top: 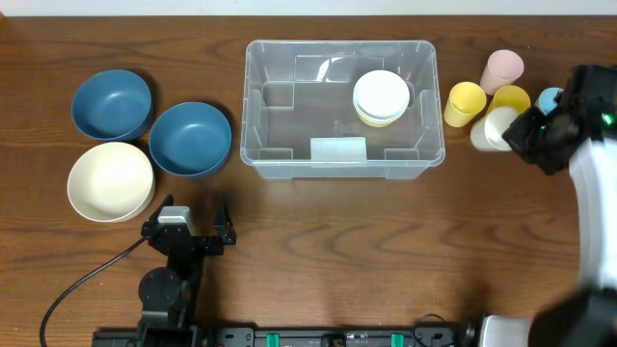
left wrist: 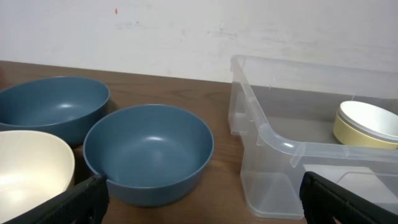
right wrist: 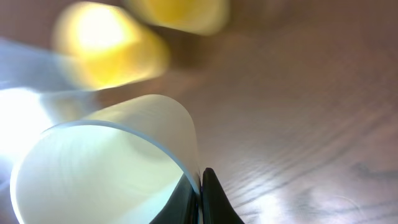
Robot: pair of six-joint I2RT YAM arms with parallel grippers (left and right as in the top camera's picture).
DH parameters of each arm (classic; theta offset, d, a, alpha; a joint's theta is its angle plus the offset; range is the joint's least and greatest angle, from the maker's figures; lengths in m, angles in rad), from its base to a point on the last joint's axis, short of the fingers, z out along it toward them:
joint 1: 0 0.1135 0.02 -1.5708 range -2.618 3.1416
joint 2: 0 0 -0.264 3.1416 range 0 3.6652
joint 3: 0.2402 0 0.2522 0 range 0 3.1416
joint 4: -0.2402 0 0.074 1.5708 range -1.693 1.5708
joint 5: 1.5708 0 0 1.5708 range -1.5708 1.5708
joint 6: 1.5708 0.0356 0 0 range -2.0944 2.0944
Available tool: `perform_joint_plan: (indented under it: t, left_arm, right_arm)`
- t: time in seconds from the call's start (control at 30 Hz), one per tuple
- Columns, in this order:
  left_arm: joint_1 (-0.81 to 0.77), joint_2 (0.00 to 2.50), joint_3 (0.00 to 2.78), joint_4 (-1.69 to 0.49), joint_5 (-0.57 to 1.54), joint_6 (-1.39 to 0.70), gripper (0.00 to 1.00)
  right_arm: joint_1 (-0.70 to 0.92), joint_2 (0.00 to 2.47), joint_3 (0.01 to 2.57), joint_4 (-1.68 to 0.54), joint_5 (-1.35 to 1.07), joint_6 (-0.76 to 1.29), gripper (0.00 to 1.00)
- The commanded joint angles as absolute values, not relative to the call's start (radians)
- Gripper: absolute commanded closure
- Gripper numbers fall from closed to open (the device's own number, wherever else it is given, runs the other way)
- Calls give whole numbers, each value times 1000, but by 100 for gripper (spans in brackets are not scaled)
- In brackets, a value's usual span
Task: Pack container
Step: 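Carry the white cup into the bin and set it down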
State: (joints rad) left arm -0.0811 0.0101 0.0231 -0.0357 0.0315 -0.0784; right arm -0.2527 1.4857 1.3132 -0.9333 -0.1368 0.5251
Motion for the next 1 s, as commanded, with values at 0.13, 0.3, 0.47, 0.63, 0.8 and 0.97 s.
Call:
perform_joint_plan:
  t: [0.13, 0.3, 0.47, 0.63, 0.8, 0.97]
  left_arm:
    - [-77, 5, 4, -71, 27, -73, 2]
    - [-77, 5, 4, -71, 27, -73, 2]
    - [-77, 5, 4, -71, 27, -73, 2]
    - [-77, 5, 4, -71, 27, -73, 2]
    - [-77, 5, 4, -71, 27, -73, 2]
    - [-77, 5, 4, -71, 27, -73, 2]
  right_arm:
    - [-84, 1126, 1320, -876, -165, 431, 99]
    - [76, 1066, 1320, -855, -62, 433, 99]
    - [181, 1167, 1320, -861, -49, 433, 99]
    - [252, 1350, 1320, -861, -49, 433, 99]
    - [306, 1525, 1320, -809, -49, 429, 99]
    - [309, 1623, 1320, -751, -49, 429, 99]
